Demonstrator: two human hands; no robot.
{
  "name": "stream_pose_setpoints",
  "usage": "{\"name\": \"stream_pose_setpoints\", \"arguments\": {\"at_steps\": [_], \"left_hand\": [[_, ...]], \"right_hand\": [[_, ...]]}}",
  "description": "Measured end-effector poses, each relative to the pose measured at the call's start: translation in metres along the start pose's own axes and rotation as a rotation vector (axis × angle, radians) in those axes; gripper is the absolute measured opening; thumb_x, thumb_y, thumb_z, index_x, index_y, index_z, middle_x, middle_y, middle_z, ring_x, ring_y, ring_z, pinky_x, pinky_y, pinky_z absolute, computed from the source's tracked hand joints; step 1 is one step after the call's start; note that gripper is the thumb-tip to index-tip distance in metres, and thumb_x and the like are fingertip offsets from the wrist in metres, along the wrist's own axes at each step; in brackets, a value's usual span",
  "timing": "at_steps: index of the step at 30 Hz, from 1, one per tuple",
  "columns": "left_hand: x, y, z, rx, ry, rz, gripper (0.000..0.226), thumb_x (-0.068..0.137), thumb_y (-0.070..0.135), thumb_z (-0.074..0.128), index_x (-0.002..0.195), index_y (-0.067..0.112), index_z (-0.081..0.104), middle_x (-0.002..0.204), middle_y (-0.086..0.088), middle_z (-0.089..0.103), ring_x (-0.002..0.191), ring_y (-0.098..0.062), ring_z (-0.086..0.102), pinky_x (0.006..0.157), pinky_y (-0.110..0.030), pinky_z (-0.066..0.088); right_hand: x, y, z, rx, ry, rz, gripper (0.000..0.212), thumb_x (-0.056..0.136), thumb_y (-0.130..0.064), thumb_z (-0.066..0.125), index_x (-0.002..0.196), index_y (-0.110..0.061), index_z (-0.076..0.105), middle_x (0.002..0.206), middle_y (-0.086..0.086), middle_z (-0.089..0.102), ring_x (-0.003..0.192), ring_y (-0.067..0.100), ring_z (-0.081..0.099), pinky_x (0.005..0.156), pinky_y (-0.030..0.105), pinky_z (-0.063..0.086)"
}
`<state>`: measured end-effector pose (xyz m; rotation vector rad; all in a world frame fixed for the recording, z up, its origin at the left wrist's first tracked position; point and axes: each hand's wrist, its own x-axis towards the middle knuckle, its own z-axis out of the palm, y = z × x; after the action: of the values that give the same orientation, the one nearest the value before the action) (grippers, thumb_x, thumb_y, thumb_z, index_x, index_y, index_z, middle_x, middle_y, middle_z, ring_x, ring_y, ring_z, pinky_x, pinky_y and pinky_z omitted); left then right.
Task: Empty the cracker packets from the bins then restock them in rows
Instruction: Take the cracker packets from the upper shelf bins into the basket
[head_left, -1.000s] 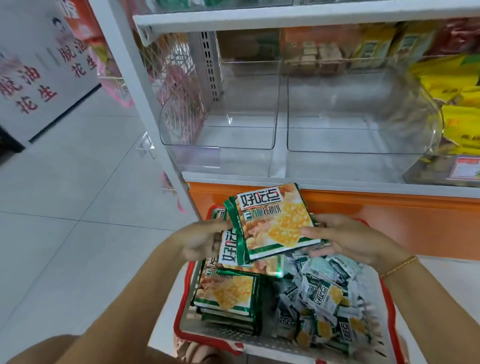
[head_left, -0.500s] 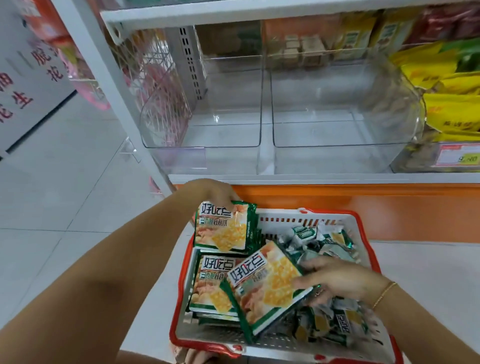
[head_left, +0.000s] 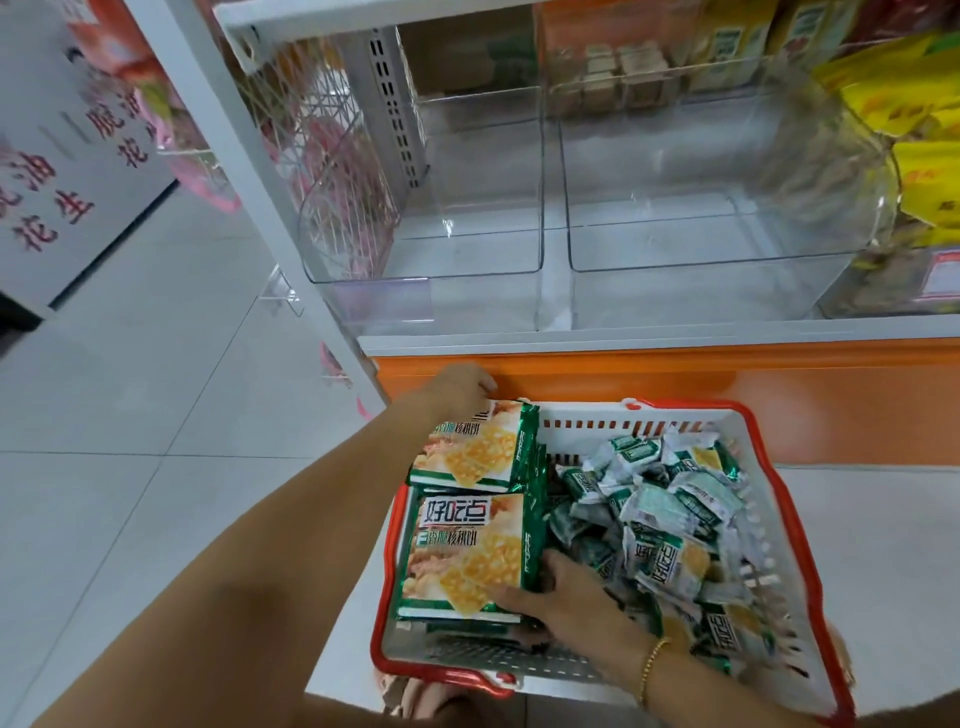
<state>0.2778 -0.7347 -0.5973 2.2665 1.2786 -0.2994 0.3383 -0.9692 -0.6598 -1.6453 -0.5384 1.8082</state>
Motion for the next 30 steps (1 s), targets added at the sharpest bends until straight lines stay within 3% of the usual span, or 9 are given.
{"name": "stream_pose_setpoints", "arguments": {"at_steps": [3,5,10,14,17,21,24,27,30], "left_hand": [[-0.008,-0.022,0.001,-0.069,0.128,-0.086,0.033,0.095,0.012,0.049,0.126,0.005,0.059,0.137,-0.010,0.053,0.123,-0.025,0.049,0.098,-0.028,0.036],[-0.018,-0.033,0.002,-0.107,0.171,-0.178,0.034,0.094,0.014,0.048,0.125,0.003,0.057,0.134,-0.015,0.054,0.120,-0.029,0.051,0.096,-0.032,0.039],[-0.043,-0.052,0.017,-0.359,0.015,-0.253,0.039,0.094,0.020,0.057,0.129,0.002,0.053,0.127,-0.019,0.058,0.113,-0.035,0.057,0.092,-0.034,0.046],[-0.049,-0.059,0.025,-0.295,-0.006,-0.267,0.035,0.091,0.020,0.060,0.121,0.004,0.058,0.120,-0.015,0.062,0.103,-0.029,0.062,0.088,-0.034,0.051],[-0.052,-0.062,0.029,-0.144,-0.029,-0.297,0.020,0.091,0.013,0.055,0.104,-0.001,0.062,0.108,-0.016,0.062,0.096,-0.028,0.062,0.076,-0.030,0.053],[-0.061,-0.059,0.025,0.059,-0.073,-0.319,0.012,0.090,0.016,0.055,0.079,0.012,0.056,0.095,-0.008,0.059,0.083,-0.019,0.054,0.064,-0.021,0.045],[-0.068,-0.039,-0.002,0.094,0.096,-0.315,0.020,0.089,0.025,0.055,0.081,0.007,0.059,0.087,-0.007,0.063,0.079,-0.020,0.060,0.064,-0.027,0.047],[-0.089,0.012,-0.059,-0.012,0.446,-0.141,0.031,0.090,0.031,0.059,0.070,0.008,0.055,0.066,-0.003,0.055,0.061,-0.016,0.052,0.052,-0.024,0.036],[-0.129,0.078,-0.125,-0.083,0.752,0.217,0.036,0.091,0.036,0.059,0.062,0.018,0.047,0.055,0.005,0.047,0.053,-0.004,0.044,0.050,-0.019,0.031]], "right_hand": [[0.004,-0.003,-0.001,-0.645,0.172,-0.150,0.070,0.076,-0.067,0.062,0.117,-0.014,0.043,0.092,-0.003,0.056,0.065,0.005,0.053,0.056,0.019,0.047],[0.007,-0.006,-0.001,-0.806,0.228,-0.154,0.075,0.080,-0.068,0.057,0.123,-0.009,0.042,0.084,-0.003,0.054,0.063,0.007,0.049,0.052,0.023,0.042],[0.008,-0.013,0.006,-0.607,0.130,-0.131,0.045,0.087,-0.058,0.056,0.088,-0.016,0.041,0.075,-0.003,0.044,0.057,0.008,0.050,0.048,0.020,0.038],[0.012,-0.012,0.007,-0.543,0.117,-0.114,0.044,0.088,-0.057,0.056,0.079,-0.020,0.035,0.074,0.005,0.039,0.089,0.032,0.069,0.044,0.020,0.030],[0.006,-0.019,0.002,-0.515,0.068,-0.088,0.042,0.089,-0.054,0.057,0.081,-0.018,0.036,0.075,0.002,0.038,0.066,0.015,0.069,0.041,0.019,0.030],[-0.006,-0.035,-0.013,-0.823,0.148,-0.140,0.051,0.087,-0.064,0.052,0.095,-0.014,0.044,0.069,-0.005,0.042,0.049,0.005,0.039,0.044,0.019,0.030],[-0.032,-0.079,-0.024,-0.768,0.327,-0.388,0.056,0.089,-0.054,0.056,0.127,-0.017,0.040,0.097,-0.007,0.059,0.070,0.004,0.055,0.059,0.018,0.044],[-0.082,-0.156,-0.041,-0.648,0.513,-0.868,0.024,0.087,-0.015,0.066,0.104,-0.026,0.051,0.093,-0.013,0.055,0.080,-0.004,0.054,0.072,0.011,0.047],[-0.139,-0.232,-0.067,-0.722,0.648,-1.190,0.037,0.077,0.009,0.058,0.091,-0.025,0.057,0.091,-0.015,0.049,0.084,0.001,0.050,0.072,0.006,0.041]]}}
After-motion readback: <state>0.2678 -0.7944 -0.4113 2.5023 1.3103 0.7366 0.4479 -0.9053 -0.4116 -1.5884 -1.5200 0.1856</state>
